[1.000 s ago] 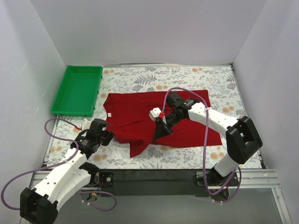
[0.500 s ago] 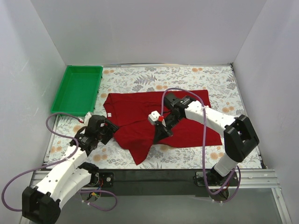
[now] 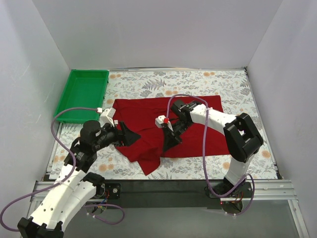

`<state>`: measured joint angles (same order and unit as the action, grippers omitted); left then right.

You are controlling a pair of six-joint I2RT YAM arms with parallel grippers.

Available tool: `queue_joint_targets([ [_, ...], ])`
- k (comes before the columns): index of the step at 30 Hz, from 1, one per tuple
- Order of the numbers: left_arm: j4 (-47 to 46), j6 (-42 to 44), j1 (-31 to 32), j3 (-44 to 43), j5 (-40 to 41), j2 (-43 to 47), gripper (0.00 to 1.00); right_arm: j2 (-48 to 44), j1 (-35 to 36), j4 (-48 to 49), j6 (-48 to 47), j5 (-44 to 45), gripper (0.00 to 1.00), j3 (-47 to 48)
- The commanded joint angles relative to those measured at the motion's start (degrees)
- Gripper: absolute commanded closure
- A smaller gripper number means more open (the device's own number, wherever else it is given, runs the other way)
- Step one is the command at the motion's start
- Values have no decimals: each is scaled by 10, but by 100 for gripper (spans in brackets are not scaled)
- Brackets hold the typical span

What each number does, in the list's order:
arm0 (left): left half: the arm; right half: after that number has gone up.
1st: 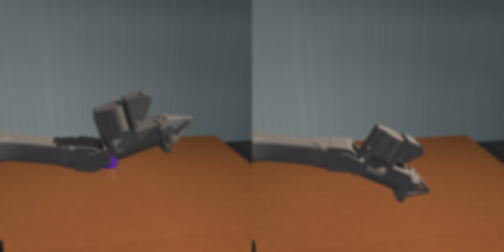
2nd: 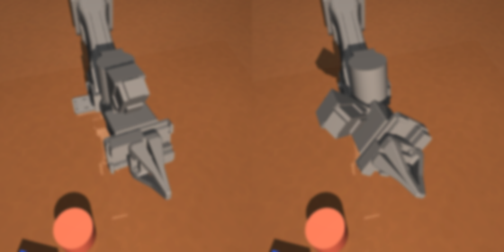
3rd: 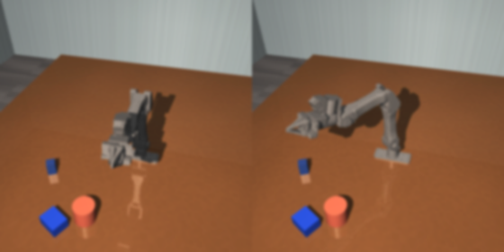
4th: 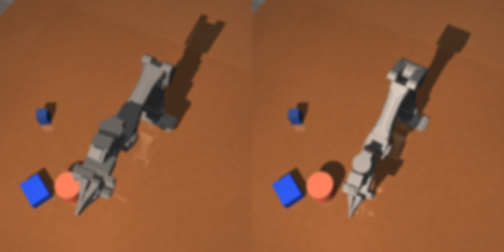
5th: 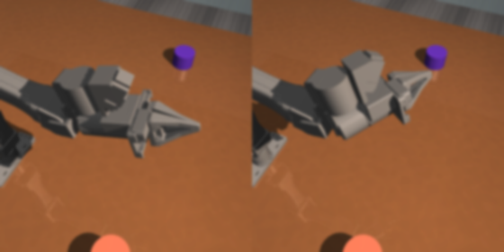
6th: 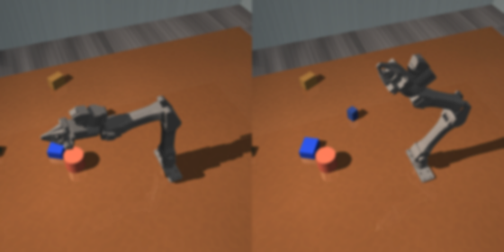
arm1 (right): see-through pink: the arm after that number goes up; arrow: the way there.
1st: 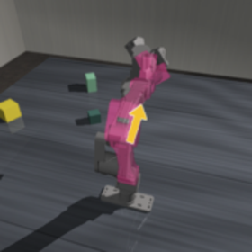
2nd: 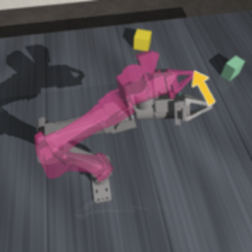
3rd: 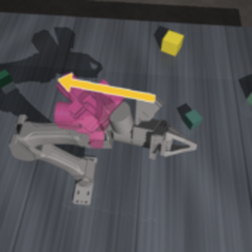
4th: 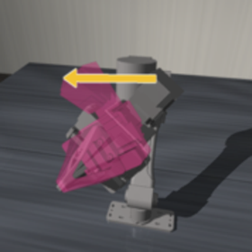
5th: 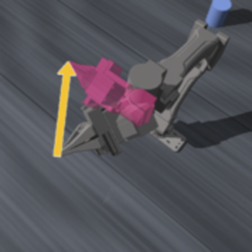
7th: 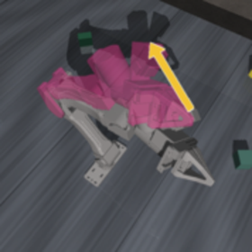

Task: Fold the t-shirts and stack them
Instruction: Fold the tshirt

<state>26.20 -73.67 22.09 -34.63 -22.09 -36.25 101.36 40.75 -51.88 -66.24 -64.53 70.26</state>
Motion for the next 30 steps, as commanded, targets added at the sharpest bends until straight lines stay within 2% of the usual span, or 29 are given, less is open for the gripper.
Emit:
queue_joint_targets([
  [1,-80,164,-2,-39,-103,11,29,23,-38,16,49,-46,99,43],
  [2,-70,223,-1,-59,-137,1,29,28,-45,21,58,-51,99,47],
  [5,-40,328,1,-66,-217,-33,34,50,-65,32,82,-57,99,59],
  [6,-25,405,6,-66,-227,-41,35,63,-71,34,91,-54,99,62],
  [10,19,528,65,-41,-196,-56,37,85,-73,41,109,-52,99,76],
  [13,26,582,109,1,-177,-58,40,102,-74,42,119,-51,99,88],
  [15,22,590,145,16,-169,-65,42,113,-74,44,129,-48,99,101],
  [19,15,607,215,39,-98,-84,51,129,-74,47,151,-49,99,118],
  [23,-4,620,317,69,-45,-118,54,142,-74,52,168,-46,99,133],
  [26,-14,627,349,80,-2,-124,56,146,-74,55,173,-44,99,135],
  [30,-42,626,367,93,17,-140,57,147,-74,56,174,-45,99,133],
])
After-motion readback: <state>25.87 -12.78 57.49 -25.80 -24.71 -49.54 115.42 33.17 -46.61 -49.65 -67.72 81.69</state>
